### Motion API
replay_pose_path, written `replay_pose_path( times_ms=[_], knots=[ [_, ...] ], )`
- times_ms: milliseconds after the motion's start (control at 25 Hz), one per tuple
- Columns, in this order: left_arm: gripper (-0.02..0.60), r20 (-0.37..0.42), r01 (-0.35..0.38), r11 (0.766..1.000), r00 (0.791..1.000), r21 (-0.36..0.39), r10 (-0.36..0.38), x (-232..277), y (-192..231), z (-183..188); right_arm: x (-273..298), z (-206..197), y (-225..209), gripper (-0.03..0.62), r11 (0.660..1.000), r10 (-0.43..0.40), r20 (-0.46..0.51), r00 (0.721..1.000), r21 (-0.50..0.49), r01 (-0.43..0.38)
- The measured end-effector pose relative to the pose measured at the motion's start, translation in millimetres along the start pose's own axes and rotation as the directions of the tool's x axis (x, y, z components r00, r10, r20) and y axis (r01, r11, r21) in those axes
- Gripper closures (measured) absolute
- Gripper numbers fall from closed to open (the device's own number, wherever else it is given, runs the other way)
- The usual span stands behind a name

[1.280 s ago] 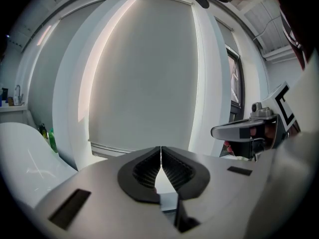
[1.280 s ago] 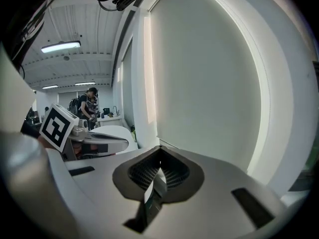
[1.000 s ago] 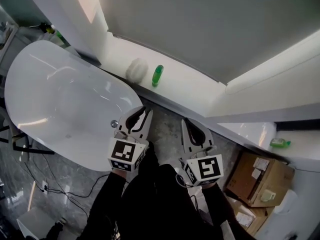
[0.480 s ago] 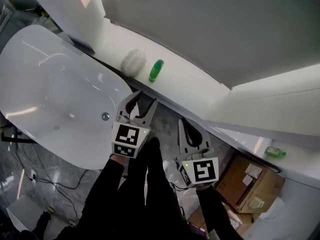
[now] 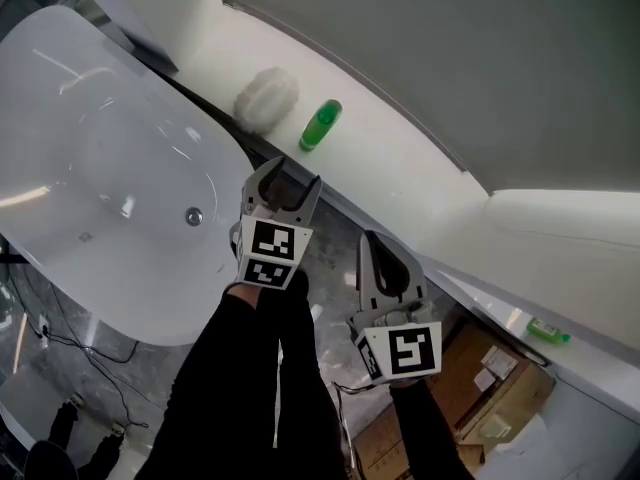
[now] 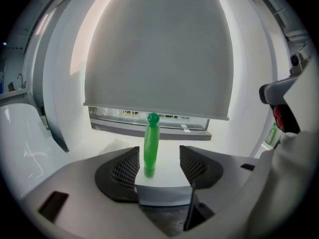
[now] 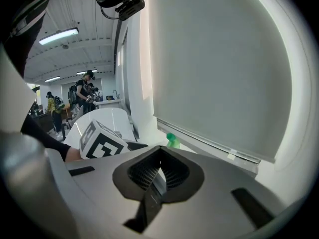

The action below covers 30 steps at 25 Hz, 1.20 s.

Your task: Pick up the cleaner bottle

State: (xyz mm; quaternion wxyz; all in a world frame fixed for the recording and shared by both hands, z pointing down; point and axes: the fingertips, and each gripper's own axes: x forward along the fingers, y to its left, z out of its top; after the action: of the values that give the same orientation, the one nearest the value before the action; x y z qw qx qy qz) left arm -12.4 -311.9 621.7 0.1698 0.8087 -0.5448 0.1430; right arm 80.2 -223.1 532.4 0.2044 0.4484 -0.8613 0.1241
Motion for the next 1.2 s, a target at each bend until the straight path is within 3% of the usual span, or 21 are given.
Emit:
replay_pose_path(
  times_ms=[320,480,1200],
  knots=[
    [0.325,-0.030,-0.030,0.999,0.999,-0.030,0.030,54,23,-36,36,-30,-6,0.589,1.000,0.016,-0.037,0.999,0.025,-0.015],
    [0.316,-0.045,-0.026,1.000,0.999,-0.003,0.025,76,27,-45,50,-41,-13,0.589,0.999,0.018,-0.052,0.998,0.033,-0.016],
    [0.313,-0.050,-0.074,0.997,0.996,0.027,0.075,145,29,-58,75,-66,-46,0.589,0.999,0.012,-0.073,0.997,0.051,-0.009]
  ],
)
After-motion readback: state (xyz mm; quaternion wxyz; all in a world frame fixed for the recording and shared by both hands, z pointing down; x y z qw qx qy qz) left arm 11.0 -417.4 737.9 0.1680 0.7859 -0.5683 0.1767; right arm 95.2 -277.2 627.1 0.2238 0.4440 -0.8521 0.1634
